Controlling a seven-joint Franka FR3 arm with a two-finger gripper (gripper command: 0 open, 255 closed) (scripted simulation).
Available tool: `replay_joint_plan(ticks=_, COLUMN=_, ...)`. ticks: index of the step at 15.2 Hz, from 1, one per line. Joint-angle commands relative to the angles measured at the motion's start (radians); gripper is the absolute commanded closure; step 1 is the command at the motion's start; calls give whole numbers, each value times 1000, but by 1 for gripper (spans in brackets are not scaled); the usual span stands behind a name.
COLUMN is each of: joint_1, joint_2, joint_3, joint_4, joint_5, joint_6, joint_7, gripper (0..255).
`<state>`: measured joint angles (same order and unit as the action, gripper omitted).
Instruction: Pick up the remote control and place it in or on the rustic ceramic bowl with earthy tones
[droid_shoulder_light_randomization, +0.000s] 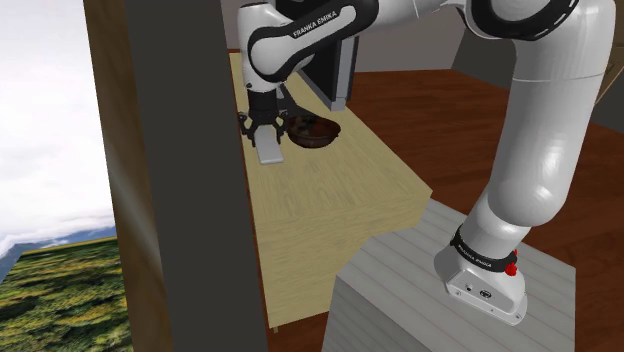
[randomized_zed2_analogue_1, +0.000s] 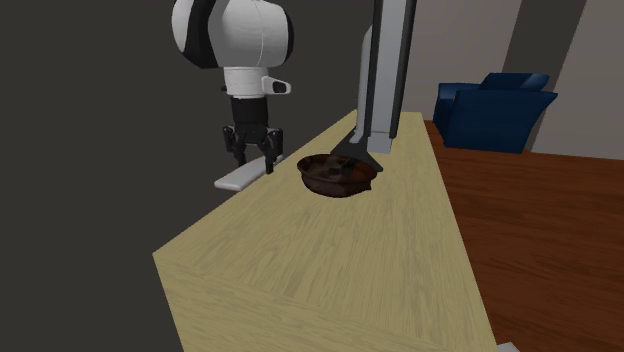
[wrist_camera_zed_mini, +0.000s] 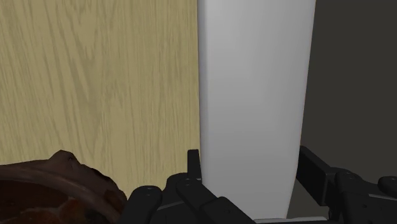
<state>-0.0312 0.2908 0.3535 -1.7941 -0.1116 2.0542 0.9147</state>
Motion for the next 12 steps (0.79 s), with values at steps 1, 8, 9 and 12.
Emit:
replay_joint_plan(ticks=1, joint_1=-1, joint_2=-9, joint_3=2, joint_4=16, joint_5=5, joint_6=-25, joint_7=-3, gripper=255)
replay_joint_plan(ticks=8, joint_1=-3, joint_2=-36, joint_3=6, joint_4=76, joint_5=17, joint_6=-110, joint_7=-11, gripper=255)
replay_joint_plan(ticks=9, joint_1=-3, joint_2=-39, joint_3=6, joint_4=86, joint_5=19, joint_6=-123, joint_7=-12, gripper=255)
replay_joint_plan(ticks=12, joint_1=-3, joint_2=-47, joint_3=7, joint_4=116, joint_5=22, joint_6=-160, joint_7=-15, gripper=255)
